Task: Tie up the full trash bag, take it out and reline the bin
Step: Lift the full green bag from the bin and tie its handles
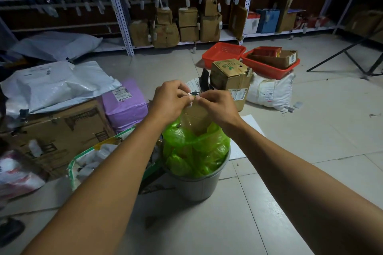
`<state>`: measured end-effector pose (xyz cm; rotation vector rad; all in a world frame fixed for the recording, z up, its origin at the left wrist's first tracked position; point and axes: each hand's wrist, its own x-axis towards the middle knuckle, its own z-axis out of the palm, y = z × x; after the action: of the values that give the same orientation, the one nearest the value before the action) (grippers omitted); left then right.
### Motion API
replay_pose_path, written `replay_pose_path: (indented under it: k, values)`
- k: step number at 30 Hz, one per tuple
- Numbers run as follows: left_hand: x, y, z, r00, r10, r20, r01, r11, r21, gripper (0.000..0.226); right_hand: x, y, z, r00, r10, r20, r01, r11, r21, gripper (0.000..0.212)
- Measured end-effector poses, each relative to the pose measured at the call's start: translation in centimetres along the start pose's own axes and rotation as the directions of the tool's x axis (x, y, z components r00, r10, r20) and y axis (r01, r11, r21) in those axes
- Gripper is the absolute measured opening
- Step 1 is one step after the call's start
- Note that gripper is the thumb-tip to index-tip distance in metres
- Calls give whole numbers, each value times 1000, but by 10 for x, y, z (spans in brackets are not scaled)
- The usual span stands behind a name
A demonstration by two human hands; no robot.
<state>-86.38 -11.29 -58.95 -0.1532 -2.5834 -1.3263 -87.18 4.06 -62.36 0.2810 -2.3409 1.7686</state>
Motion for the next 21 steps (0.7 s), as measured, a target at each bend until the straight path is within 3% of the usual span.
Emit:
replay_pose_path:
  k: [10,15,21]
  values:
    - [3,-18,14,996,-83,16,85,981,-174,5,-1,4,-2,996,19,84,-27,994,102,4]
    - [3,-13,18,982,-180,50,185,897,-401,4,-1,12,4,988,-34,151,29,999,31,24]
    - [5,-14,16,989,-146,12,140,915,-379,15,1,15,3,999,13,47,-17,995,99,10]
